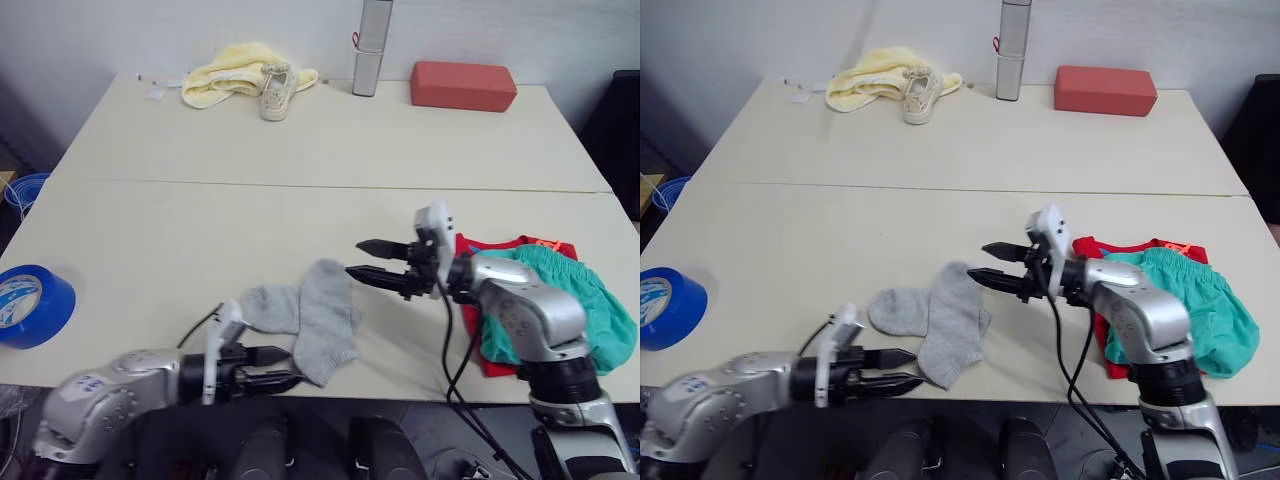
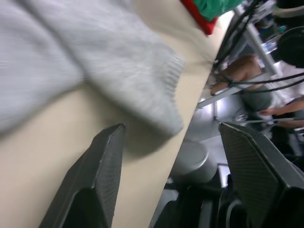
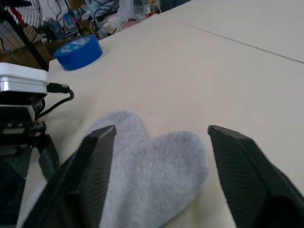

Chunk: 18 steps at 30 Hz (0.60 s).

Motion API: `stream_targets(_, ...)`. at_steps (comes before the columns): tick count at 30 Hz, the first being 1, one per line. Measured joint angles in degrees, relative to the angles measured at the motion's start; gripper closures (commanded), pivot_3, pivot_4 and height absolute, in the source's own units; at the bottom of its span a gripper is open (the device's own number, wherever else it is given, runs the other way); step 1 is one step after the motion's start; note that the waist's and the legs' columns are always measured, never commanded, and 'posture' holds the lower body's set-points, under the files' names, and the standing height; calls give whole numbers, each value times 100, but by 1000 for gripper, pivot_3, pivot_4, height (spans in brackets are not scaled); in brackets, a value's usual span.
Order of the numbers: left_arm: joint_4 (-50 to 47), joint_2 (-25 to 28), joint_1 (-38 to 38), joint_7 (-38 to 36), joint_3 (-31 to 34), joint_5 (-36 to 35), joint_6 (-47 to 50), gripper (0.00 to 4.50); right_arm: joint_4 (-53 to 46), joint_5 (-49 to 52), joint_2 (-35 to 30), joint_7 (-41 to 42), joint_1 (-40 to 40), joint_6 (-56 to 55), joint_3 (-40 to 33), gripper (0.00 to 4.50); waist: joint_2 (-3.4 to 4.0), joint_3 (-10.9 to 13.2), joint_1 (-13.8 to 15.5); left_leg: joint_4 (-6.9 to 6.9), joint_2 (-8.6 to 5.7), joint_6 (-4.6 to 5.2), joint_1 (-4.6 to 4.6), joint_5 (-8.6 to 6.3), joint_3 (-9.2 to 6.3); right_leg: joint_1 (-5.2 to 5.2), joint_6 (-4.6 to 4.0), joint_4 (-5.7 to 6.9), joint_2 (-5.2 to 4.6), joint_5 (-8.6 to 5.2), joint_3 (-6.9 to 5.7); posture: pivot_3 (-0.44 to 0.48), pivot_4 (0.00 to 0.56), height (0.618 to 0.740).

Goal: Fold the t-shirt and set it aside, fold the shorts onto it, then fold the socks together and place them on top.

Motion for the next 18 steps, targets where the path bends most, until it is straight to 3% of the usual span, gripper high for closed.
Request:
stream_targets(1,18,170,13,-135,132,2,-47,1243,-138,200,-165,15,143,265,-104,25,0,0,9,0,0,1,0,-3,-4,2,-9,-1,-3,1,-2,0,150,740)
stream_targets(4,251,536,-84,-593,375,13,-224,716,-454,661,-469,-29,537,838,-368,0,0,0,-1,-3,-2,1,0,-5,-4,1,-13,-5,-6,1,-2,0,150,740)
stream_targets(6,531,661,-394,-944,421,121,-512,58,-655,905,-665,-228,775,1249,-590,0,0,0,8,-4,-2,-9,0,-11,-3,-1,-16,-6,-6,-1,-2,0,150,740)
stream_targets(7,672,651,-597,-1024,401,203,-657,25,-705,1005,-738,-343,839,1445,-666,0,0,0,6,-4,-2,-19,0,-17,-3,-1,-16,-6,-7,-1,-2,0,150,740)
stream_targets(12,1832,-45,-2477,-966,-349,1116,-1474,25,-1207,1577,-974,-1021,1591,2645,-800,0,-5,-3,103,-1,-5,5,-5,-5,-5,3,-14,-5,-7,1,-10,0,150,740)
stream_targets(18,3512,-701,-3968,-1292,-1503,2115,-1826,25,-1568,2055,-486,-1883,1731,3216,-805,0,-8,-2,16,5,-5,12,-6,-3,13,-5,-8,7,7,4,-9,0,150,740)
